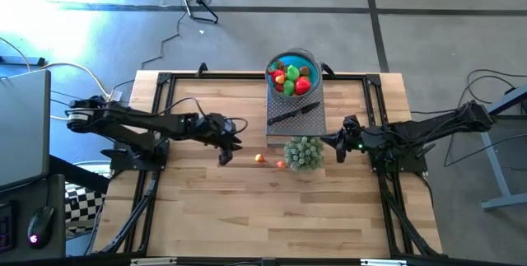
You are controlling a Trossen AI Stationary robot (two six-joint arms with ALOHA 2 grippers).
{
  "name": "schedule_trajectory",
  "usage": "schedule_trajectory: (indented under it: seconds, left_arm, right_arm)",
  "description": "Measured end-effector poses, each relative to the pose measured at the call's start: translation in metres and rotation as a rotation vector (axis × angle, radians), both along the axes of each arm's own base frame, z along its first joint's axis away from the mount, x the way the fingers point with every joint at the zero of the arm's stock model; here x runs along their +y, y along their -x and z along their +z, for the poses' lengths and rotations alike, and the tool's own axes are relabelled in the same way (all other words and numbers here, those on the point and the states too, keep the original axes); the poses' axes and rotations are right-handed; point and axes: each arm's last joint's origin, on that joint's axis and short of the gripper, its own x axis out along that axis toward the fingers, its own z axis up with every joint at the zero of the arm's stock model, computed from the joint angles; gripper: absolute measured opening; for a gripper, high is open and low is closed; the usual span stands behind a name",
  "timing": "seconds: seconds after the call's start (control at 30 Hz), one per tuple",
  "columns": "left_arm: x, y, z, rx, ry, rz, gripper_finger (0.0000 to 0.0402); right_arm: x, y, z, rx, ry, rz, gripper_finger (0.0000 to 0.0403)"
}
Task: Pick & Place Fruit
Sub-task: Put the orange pear into the blue strainer bowl
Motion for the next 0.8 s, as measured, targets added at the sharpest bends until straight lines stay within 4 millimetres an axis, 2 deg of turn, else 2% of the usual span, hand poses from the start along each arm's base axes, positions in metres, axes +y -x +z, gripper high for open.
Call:
schedule_trajectory:
  seconds: [0.2,0.6,0.8]
  left_arm:
    - [0.0007,-0.0041,-0.0034,-0.005,-0.013,0.005,0.0127]
    - [0.0013,-0.0094,-0.0011,-0.059,-0.091,-0.043,0.0288]
    - [0.0012,-0.0099,-0.0003,-0.069,-0.082,-0.036,0.0341]
  right_arm:
    - [0.0007,-0.0001,-0.0001,0.003,-0.009,0.024,0.0002]
    - [0.0007,0.0,-0.0001,0.003,-0.008,0.025,0.0002]
    - [0.0007,0.0,-0.0001,0.003,-0.008,0.025,0.0002]
